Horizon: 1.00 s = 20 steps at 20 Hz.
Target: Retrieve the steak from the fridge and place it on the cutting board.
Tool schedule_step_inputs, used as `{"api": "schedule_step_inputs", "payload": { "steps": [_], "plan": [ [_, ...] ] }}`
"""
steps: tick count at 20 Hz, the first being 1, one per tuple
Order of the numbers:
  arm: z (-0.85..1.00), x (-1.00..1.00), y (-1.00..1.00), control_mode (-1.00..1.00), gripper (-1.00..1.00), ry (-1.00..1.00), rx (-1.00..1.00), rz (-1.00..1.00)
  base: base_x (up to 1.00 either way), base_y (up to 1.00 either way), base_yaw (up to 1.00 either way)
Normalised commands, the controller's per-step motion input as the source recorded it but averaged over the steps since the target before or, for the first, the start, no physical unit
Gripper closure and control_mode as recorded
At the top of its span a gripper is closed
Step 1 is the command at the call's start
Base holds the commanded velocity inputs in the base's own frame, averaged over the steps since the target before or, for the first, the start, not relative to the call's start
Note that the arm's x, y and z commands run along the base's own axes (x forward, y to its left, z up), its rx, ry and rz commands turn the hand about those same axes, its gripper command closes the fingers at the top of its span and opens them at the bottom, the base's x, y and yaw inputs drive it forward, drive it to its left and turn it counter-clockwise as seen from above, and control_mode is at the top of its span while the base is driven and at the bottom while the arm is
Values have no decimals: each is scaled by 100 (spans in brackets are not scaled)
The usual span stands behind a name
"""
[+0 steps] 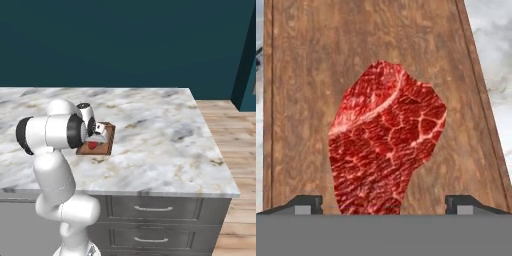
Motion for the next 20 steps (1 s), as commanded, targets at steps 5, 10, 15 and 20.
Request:
{"api": "schedule_step_inputs", "payload": {
  "steps": [5,10,15,20],
  "plan": [
    [70,-68,-12,-100,-100,0,0,-9,0,0,0],
    [93,-97,-28,-100,-100,8,0,-10,0,0,0],
    [77,-100,-38,-100,-100,7,0,-6,0,0,0],
    [12,-98,-30,-100,-100,2,0,-1,0,0,0]
  ]
}}
